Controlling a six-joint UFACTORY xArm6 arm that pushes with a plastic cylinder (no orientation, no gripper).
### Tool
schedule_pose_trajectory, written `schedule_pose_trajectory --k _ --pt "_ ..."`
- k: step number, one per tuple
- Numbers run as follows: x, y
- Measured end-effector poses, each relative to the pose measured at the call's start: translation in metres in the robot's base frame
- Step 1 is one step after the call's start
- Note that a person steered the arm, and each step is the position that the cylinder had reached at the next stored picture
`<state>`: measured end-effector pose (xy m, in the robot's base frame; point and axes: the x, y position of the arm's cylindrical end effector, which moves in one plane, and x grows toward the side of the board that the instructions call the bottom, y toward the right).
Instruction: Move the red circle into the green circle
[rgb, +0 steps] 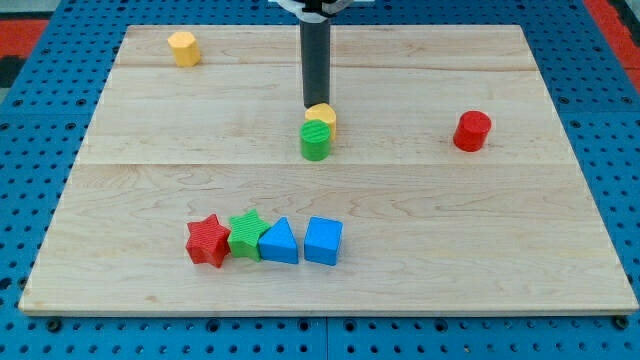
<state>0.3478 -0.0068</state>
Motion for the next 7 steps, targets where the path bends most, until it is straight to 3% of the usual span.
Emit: schedule_pose_trajectory --k 2,3,4,5,6,7 --pt "-0.022 0.003" --pt "-0.067 0.021" --pt "-0.067 0.134" --pt "-0.049 0.232" --pt "0.003 0.25" --pt "0.021 0.217"
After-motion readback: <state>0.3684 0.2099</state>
